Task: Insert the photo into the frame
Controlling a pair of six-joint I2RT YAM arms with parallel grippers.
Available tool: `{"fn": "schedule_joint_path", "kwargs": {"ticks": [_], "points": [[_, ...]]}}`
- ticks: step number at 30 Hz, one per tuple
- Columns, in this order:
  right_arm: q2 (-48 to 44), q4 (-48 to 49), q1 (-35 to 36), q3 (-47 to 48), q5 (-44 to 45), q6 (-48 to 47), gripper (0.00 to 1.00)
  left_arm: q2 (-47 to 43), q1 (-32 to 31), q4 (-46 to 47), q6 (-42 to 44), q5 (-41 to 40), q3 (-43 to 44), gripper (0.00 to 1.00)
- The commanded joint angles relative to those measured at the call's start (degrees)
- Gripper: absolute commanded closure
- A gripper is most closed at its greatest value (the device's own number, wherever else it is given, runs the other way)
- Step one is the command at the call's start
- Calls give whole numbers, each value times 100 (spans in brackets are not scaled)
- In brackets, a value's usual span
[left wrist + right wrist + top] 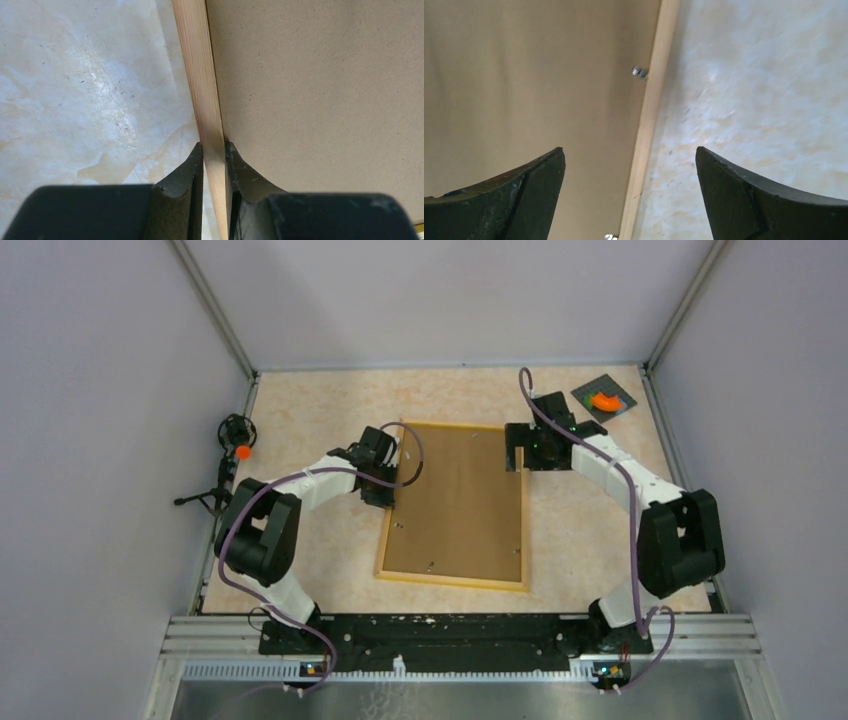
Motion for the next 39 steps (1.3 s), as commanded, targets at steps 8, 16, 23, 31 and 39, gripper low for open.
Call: {"fn": "schedule_joint_path", "kwargs": {"ticks": [8, 16, 23, 31, 39], "points": [[-28, 988, 17, -1518, -1451, 760, 1, 125, -12, -402, -192, 804, -344, 100], [793, 1358, 21, -855, -2130, 773, 1, -503, -6, 463, -1414, 1981, -1242, 100], [2489, 672, 36, 1594, -1850, 585, 1, -1163, -1332, 1119, -2772, 1733, -1735, 100], [2932, -829, 139, 3676, -1253, 2, 1, -2317, -1595, 836, -2827, 1521, -2335, 70], [392, -388, 144, 876, -122, 527, 1, -3030, -1177, -390, -1440, -209, -979, 3]]}}
